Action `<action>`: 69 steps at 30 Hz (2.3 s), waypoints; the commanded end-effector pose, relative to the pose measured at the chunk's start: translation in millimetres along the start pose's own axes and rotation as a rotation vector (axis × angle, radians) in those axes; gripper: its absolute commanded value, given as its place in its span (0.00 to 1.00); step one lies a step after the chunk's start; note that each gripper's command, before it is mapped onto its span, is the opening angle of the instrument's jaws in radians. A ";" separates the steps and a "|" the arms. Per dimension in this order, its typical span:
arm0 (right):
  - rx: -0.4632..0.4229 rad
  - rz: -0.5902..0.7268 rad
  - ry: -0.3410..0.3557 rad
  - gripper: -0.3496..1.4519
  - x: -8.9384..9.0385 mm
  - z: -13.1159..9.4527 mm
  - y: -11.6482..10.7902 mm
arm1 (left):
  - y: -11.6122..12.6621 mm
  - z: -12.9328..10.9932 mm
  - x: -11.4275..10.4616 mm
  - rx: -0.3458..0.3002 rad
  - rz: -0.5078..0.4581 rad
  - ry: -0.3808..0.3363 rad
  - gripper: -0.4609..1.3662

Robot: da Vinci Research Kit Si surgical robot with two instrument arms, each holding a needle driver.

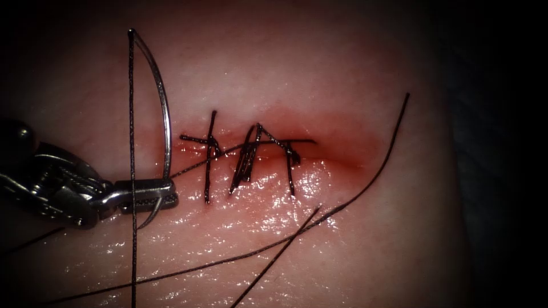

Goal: Wound Closure
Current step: Use the right gripper to pull the suture through the cut until a short tail remains on top

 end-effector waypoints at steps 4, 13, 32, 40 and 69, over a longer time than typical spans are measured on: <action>-0.007 -0.005 0.071 0.81 -0.1 -0.3 0.3 | 0.1 0.0 -0.1 -0.007 -0.005 -0.001 0.06; -0.045 -0.089 0.131 0.87 1.9 -3.5 1.2 | 0.1 0.0 -0.1 -0.007 -0.005 -0.001 0.06; -0.165 -0.144 0.209 0.87 5.5 -14.8 6.0 | 0.1 -0.1 -0.1 -0.006 -0.005 -0.003 0.06; -0.191 -0.154 0.208 0.88 5.3 -16.5 7.7 | 0.1 0.0 -0.1 -0.006 -0.005 -0.003 0.06; -0.277 -0.227 0.223 0.83 -1.8 -20.9 18.8 | 0.2 0.0 -0.2 -0.004 -0.009 -0.009 0.06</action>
